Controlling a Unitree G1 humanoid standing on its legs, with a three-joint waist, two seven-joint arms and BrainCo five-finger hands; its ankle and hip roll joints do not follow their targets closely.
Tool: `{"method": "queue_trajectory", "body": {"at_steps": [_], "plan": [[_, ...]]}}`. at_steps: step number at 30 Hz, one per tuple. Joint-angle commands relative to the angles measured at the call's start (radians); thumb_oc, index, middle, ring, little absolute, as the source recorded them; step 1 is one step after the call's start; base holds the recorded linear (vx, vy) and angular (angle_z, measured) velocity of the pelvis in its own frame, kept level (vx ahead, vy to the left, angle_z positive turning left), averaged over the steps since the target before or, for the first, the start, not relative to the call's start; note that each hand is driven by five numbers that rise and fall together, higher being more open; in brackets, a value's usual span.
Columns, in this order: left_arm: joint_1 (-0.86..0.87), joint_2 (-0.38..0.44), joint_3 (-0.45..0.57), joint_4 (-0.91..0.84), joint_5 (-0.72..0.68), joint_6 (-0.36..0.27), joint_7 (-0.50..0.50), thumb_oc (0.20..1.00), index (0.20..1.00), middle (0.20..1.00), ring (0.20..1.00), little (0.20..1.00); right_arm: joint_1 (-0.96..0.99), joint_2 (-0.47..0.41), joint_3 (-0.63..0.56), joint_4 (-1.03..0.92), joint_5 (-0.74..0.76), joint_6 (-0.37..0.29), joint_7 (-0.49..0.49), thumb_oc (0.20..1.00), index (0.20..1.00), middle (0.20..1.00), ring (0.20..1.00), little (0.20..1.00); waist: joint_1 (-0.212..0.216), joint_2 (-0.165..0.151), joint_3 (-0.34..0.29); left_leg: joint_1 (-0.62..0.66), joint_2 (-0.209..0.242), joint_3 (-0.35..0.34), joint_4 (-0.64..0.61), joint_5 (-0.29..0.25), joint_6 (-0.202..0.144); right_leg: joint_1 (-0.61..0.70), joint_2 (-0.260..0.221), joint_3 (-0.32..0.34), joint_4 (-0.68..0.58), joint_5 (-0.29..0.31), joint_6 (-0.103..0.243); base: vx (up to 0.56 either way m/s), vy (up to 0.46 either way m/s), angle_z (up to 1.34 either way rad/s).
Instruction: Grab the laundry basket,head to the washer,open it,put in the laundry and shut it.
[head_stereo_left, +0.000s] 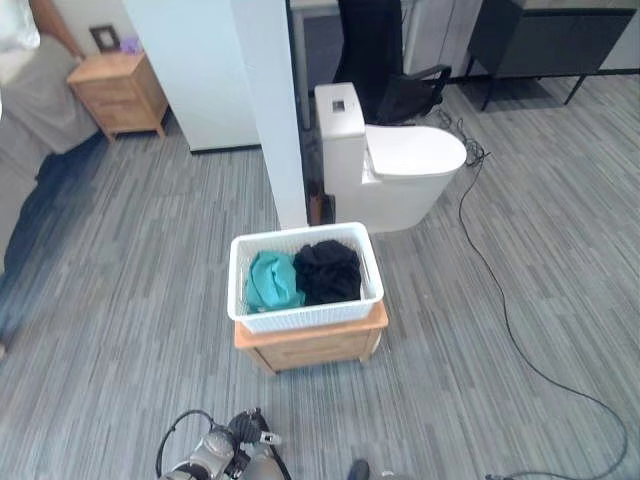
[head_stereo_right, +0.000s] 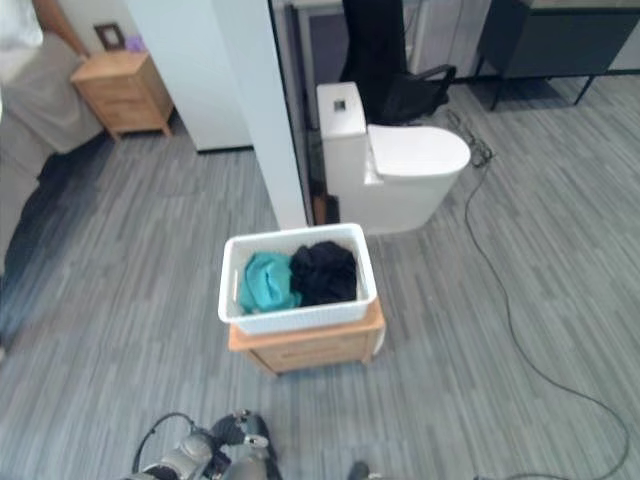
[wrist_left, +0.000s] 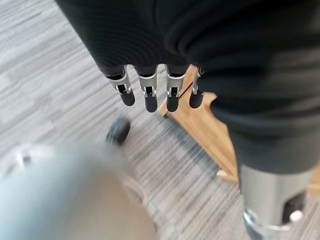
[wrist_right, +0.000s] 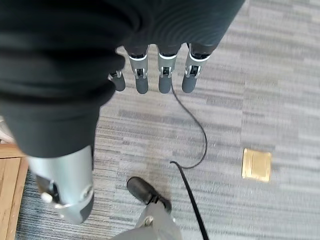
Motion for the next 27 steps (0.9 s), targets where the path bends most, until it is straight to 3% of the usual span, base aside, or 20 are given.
{"method": "queue_trajectory", "body": {"at_steps": [1, 3, 5, 6, 7, 9, 10, 11, 13, 14, 17, 19, 21, 27], "plan": [[-0.024, 0.032, 0.002, -0.047, -0.055, -0.032, 0.004, 1.000, 1.000, 1.000, 1.000, 1.000, -0.004, 0.010, -0.013, -0.068, -0.001, -0.012, 0.003, 1.000, 1.000, 1.000, 1.000, 1.000, 0.041, -0.072, 0.017, -0.086, 0.015, -0.001, 0.206, -0.076, -0.021, 0.014, -0.254, 0.090, 0.186, 0.017, 0.136, 0.42, 0.210, -0.09], [-0.033, 0.033, -0.010, -0.076, -0.063, -0.034, 0.010, 1.000, 1.000, 1.000, 1.000, 1.000, -0.011, 0.022, 0.008, -0.100, -0.008, -0.016, 0.003, 1.000, 1.000, 1.000, 1.000, 1.000, 0.049, -0.089, 0.023, -0.072, -0.015, -0.002, 0.239, -0.144, -0.009, -0.019, -0.297, 0.100, 0.276, 0.047, 0.159, 0.29, 0.228, -0.03], [-0.041, 0.041, -0.021, -0.119, -0.079, -0.035, 0.000, 1.000, 1.000, 1.000, 1.000, 1.000, -0.038, 0.014, 0.043, -0.154, -0.034, -0.024, 0.002, 1.000, 1.000, 1.000, 1.000, 1.000, 0.055, -0.088, 0.065, 0.017, -0.077, 0.040, 0.213, -0.215, 0.058, -0.142, -0.403, 0.053, 0.527, 0.239, 0.182, 0.24, 0.398, 0.14], [-0.041, 0.041, -0.021, -0.119, -0.079, -0.035, 0.000, 1.000, 1.000, 1.000, 1.000, 1.000, -0.038, 0.014, 0.043, -0.154, -0.034, -0.024, 0.002, 1.000, 1.000, 1.000, 1.000, 1.000, 0.055, -0.088, 0.065, 0.017, -0.077, 0.041, 0.213, -0.215, 0.058, -0.142, -0.404, 0.053, 0.528, 0.239, 0.182, 0.18, 0.279, 0.07], [-0.043, 0.045, -0.034, -0.125, -0.076, -0.034, -0.002, 1.000, 1.000, 1.000, 1.000, 1.000, -0.052, 0.010, 0.050, -0.169, -0.032, -0.030, -0.004, 1.000, 1.000, 1.000, 1.000, 1.000, 0.032, -0.072, 0.084, 0.046, -0.093, 0.020, 0.192, -0.221, 0.060, -0.210, -0.342, 0.088, 0.552, 0.196, 0.176, 0.15, 0.087, 0.03], [-0.046, 0.045, -0.032, -0.121, -0.075, -0.034, 0.000, 1.000, 1.000, 1.000, 1.000, 1.000, -0.052, 0.010, 0.054, -0.171, -0.031, -0.030, -0.002, 1.000, 1.000, 1.000, 1.000, 1.000, 0.029, -0.071, 0.088, 0.056, -0.097, 0.021, 0.193, -0.226, 0.059, -0.227, -0.336, 0.087, 0.540, 0.170, 0.172, 0.17, 0.002, 0.12], [-0.062, 0.052, -0.054, -0.125, -0.056, -0.032, -0.007, 1.000, 1.000, 1.000, 1.000, 1.000, -0.135, -0.016, 0.064, -0.217, 0.008, -0.011, 0.019, 1.000, 1.000, 1.000, 1.000, 1.000, 0.052, -0.073, 0.084, 0.077, -0.100, 0.008, 0.182, -0.229, 0.048, -0.231, -0.360, 0.015, 0.444, 0.142, 0.165, 0.14, -0.112, 0.31], [-0.054, 0.068, -0.035, -0.137, -0.059, -0.037, 0.003, 1.000, 1.000, 1.000, 1.000, 1.000, -0.051, -0.008, 0.061, -0.316, 0.008, -0.025, 0.022, 1.000, 1.000, 1.000, 1.000, 1.000, 0.033, -0.074, 0.097, 0.087, -0.098, 0.012, 0.181, -0.230, 0.041, -0.244, -0.362, 0.018, 0.415, 0.144, 0.165, 0.13, -0.157, 0.31], [-0.053, 0.091, -0.012, -0.136, -0.072, -0.044, 0.013, 1.000, 1.000, 1.000, 1.000, 1.000, 0.020, -0.027, 0.057, -0.385, -0.032, -0.040, 0.032, 1.000, 1.000, 1.000, 1.000, 1.000, 0.008, -0.088, 0.115, 0.091, -0.083, 0.020, 0.203, -0.239, 0.021, -0.271, -0.351, 0.064, 0.340, 0.159, 0.172, -0.03, -0.179, 0.43], [-0.057, 0.114, 0.001, -0.128, -0.067, -0.051, 0.018, 1.000, 1.000, 1.000, 1.000, 1.000, 0.076, -0.063, 0.052, -0.450, -0.020, -0.041, 0.079, 1.000, 1.000, 1.000, 1.000, 1.000, -0.003, -0.110, 0.123, 0.073, -0.063, 0.020, 0.250, -0.229, 0.017, -0.274, -0.337, 0.105, 0.292, 0.168, 0.162, -0.03, -0.340, 0.56], [-0.066, 0.132, 0.015, -0.100, -0.054, -0.049, 0.026, 1.000, 1.000, 1.000, 1.000, 1.000, 0.088, -0.012, 0.055, -0.263, 0.004, -0.033, 0.103, 1.000, 1.000, 1.000, 1.000, 1.000, 0.041, -0.117, 0.121, 0.035, 0.020, -0.040, 0.303, -0.166, -0.033, -0.224, -0.276, 0.080, 0.295, 0.093, 0.125, -0.01, -0.379, -0.03], [-0.066, 0.128, 0.020, -0.097, -0.056, -0.050, 0.028, 1.000, 1.000, 1.000, 1.000, 1.000, 0.088, -0.006, 0.042, -0.181, 0.008, -0.030, 0.093, 1.000, 1.000, 1.000, 1.000, 1.000, 0.048, -0.110, 0.120, 0.031, 0.031, -0.052, 0.309, -0.150, -0.041, -0.204, -0.262, 0.062, 0.280, 0.085, 0.119, 0.00, -0.232, 0.07], [-0.048, 0.117, 0.032, -0.090, -0.074, -0.049, 0.023, 1.000, 1.000, 1.000, 1.000, 1.000, 0.078, 0.000, -0.001, -0.071, 0.024, -0.027, 0.080, 1.000, 1.000, 1.000, 1.000, 1.000, 0.051, -0.080, 0.106, 0.035, 0.060, -0.081, 0.303, -0.098, -0.066, -0.161, -0.221, 0.031, 0.242, 0.066, 0.102, 0.02, -0.214, 0.23], [-0.025, 0.094, 0.052, -0.064, -0.080, -0.043, 0.012, 1.000, 1.000, 1.000, 1.000, 1.000, 0.084, -0.014, -0.072, 0.017, 0.051, -0.018, 0.066, 1.000, 1.000, 1.000, 1.000, 1.000, 0.038, -0.047, 0.085, 0.068, 0.077, -0.079, 0.268, -0.050, -0.091, -0.099, -0.177, 0.022, 0.169, 0.061, 0.086, 0.02, -0.085, 0.04]]}}
